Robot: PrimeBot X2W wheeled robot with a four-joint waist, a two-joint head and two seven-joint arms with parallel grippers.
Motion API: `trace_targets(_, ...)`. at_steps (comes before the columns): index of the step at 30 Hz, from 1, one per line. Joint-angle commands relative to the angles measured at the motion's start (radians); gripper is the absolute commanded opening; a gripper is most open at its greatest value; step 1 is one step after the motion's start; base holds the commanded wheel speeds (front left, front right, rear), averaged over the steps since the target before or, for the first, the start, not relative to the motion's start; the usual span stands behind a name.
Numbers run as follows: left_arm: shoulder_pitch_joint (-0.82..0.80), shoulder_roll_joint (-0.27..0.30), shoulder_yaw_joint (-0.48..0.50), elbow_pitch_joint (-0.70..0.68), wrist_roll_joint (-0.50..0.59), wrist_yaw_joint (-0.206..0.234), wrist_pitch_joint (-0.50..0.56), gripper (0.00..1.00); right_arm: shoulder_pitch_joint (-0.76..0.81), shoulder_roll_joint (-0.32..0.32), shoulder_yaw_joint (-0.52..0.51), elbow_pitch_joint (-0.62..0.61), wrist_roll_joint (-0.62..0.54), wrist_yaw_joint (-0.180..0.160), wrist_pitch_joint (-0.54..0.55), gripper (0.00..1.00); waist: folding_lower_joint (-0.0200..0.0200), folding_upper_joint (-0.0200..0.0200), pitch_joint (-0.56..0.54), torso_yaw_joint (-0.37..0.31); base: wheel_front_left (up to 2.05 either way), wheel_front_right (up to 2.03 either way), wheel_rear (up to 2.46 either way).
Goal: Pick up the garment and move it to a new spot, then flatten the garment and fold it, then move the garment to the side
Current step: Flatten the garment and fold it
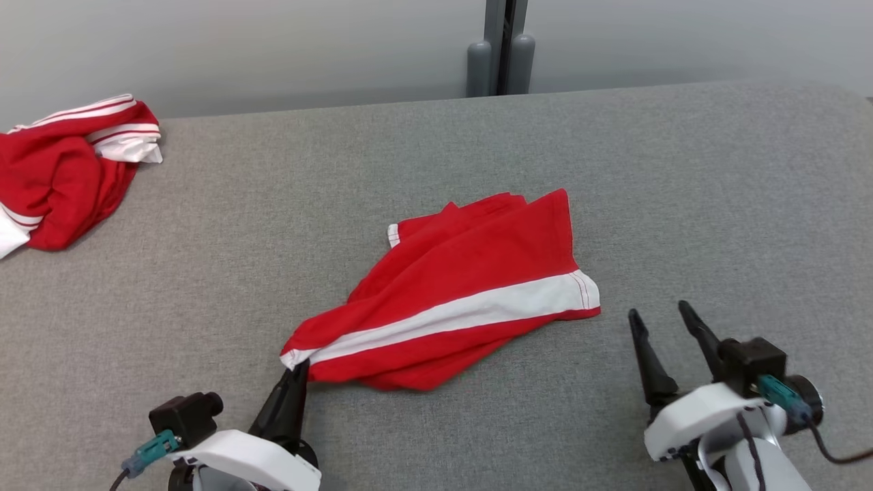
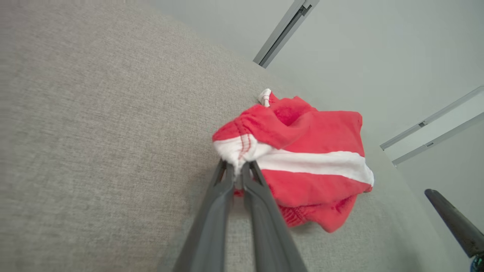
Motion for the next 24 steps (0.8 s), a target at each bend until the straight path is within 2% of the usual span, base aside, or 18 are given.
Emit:
trace_targets(1,-0.023,0.013,0.008,0.015,0.009,0.005,-0.011,0.0,-0.043,-0.007,0.02,0.04,0.0,0.0,0.013,1.0,0.0,0.0,0.01,0.007,0.0,0.0,0.0)
trace_targets(8,-0.06,0.016,0.0,0.058,0.03,-0.002,-0.029,0.0,-0.156,-0.007,0.114,0.147,0.105,0.0,0.052,1.0,0.0,0.0,0.038,0.022,0.0,0.0,0.0)
trace_targets(17,-0.102,0.005,-0.018,0.099,0.055,-0.015,-0.052,0.0,-0.267,-0.013,0.217,0.296,0.168,0.0,0.097,1.0,0.0,0.0,0.068,0.051,0.0,0.0,0.0)
trace_targets(24,-0.113,-0.001,-0.02,0.116,0.051,-0.021,-0.062,0.0,-0.301,-0.01,0.276,0.341,0.218,0.0,0.076,1.0,0.0,0.0,0.079,0.054,0.0,0.0,0.0)
